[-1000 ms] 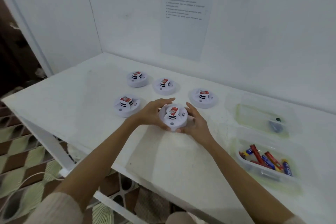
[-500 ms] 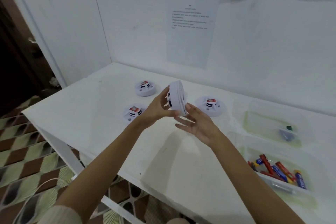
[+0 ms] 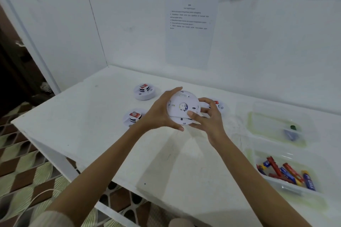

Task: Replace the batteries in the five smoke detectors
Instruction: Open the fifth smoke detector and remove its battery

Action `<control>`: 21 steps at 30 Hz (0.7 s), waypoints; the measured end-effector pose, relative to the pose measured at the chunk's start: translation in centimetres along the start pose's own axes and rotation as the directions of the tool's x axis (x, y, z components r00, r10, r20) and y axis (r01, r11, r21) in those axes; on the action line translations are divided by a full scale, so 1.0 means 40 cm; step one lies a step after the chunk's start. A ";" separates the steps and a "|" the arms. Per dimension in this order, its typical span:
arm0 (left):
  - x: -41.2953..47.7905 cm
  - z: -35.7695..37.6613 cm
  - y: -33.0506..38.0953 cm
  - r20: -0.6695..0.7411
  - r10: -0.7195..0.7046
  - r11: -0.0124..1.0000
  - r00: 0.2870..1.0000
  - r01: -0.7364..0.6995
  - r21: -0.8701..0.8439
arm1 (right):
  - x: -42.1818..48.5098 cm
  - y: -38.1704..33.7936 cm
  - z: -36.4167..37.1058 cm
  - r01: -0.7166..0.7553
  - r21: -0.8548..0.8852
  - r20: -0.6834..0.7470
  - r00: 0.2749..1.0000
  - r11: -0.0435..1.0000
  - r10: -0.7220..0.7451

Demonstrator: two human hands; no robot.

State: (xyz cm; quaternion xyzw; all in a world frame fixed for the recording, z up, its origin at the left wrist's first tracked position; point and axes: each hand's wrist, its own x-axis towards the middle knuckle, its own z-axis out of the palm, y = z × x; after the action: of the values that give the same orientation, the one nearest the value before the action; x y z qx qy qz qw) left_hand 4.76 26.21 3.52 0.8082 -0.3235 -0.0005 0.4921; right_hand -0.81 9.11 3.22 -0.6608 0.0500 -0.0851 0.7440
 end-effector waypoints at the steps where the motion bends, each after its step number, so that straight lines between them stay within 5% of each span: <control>1: 0.003 0.001 -0.002 -0.012 0.017 1.000 1.000 -0.016 0.003 | 0.000 0.001 0.001 0.042 -0.054 -0.014 0.999 0.998 -0.042; 3: 0.008 -0.002 -0.004 -0.033 0.036 0.999 0.999 -0.036 0.001 | 0.004 0.001 0.000 0.234 -0.326 -0.024 0.967 0.916 -0.255; 5: 0.014 -0.005 -0.008 -0.031 0.049 0.999 0.998 -0.049 0.002 | 0.012 -0.002 -0.009 0.431 -0.631 0.084 0.864 0.644 -0.496; 7: 0.018 -0.006 -0.010 -0.021 0.066 0.998 0.998 -0.066 0.004 | 0.021 -0.008 -0.018 0.542 -0.745 0.274 0.780 0.389 -0.563; 9: 0.020 -0.007 -0.009 -0.016 0.074 0.997 0.997 -0.075 -0.008 | 0.034 -0.011 -0.022 0.590 -0.772 0.376 0.724 0.237 -0.578; 21: 0.020 -0.017 -0.021 0.022 0.082 0.995 0.996 -0.081 -0.057 | 0.077 -0.042 -0.026 0.693 -0.720 0.577 0.610 0.014 -0.542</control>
State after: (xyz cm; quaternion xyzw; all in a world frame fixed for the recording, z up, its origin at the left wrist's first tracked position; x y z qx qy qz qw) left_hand 6.05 26.59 3.47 0.7803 -0.3621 0.0005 0.5100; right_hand 1.93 7.32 4.87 -0.9055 -0.2569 -0.3118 0.1296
